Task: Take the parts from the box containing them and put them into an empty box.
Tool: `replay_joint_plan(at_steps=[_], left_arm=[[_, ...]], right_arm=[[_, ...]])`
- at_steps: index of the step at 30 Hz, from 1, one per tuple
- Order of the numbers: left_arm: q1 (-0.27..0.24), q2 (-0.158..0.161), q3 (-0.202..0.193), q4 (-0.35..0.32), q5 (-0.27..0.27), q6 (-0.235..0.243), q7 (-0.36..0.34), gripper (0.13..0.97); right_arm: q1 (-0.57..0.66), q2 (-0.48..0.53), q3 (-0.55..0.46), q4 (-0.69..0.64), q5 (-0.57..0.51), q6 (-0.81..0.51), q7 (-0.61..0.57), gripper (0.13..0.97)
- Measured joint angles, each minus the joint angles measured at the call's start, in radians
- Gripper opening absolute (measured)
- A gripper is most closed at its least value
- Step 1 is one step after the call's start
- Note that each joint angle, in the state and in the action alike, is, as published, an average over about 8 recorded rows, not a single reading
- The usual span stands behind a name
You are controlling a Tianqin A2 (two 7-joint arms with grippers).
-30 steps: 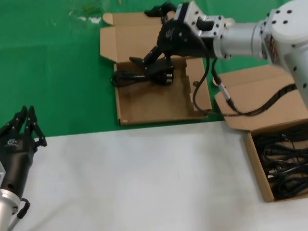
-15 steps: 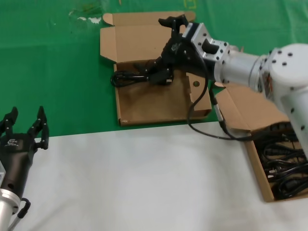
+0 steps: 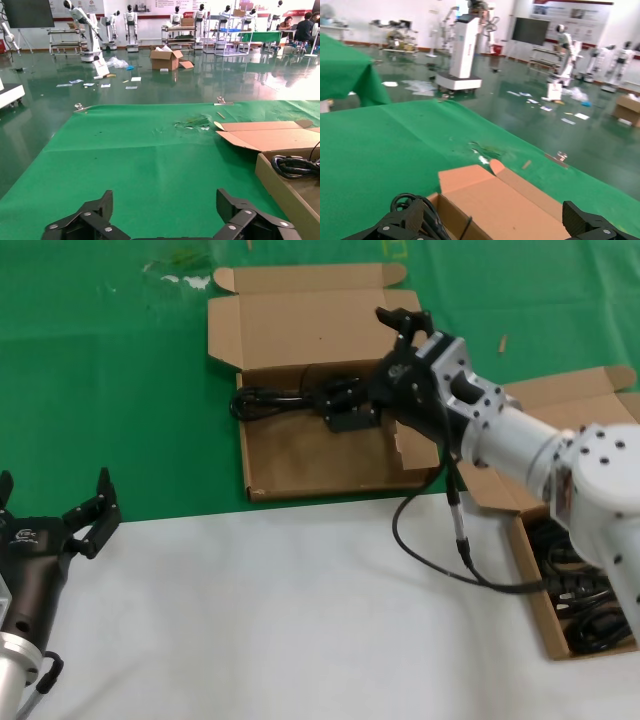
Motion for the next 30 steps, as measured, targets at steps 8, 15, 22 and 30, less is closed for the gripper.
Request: replay_joint_plan(at_steps=[8, 15, 22, 30], left_arm=[[0.0, 0.0, 0.0, 0.0, 0.0, 0.0, 0.0, 0.768], [0.0, 0.0, 0.0, 0.0, 0.0, 0.0, 0.0, 0.887], [0.0, 0.0, 0.0, 0.0, 0.0, 0.0, 0.0, 0.939], [0.0, 0.0, 0.0, 0.0, 0.0, 0.0, 0.0, 0.962]], right_arm=[[-0.128, 0.008, 0.04, 0.101, 0.037, 0.1, 0.019, 0.966], [-0.239, 0.016, 0.075, 0.188, 0.069, 0.186, 0.036, 0.966], [-0.351, 0.023, 0.11, 0.276, 0.102, 0.273, 0.053, 0.966], [-0.479, 0.031, 0.15, 0.376, 0.139, 0.372, 0.073, 0.966]])
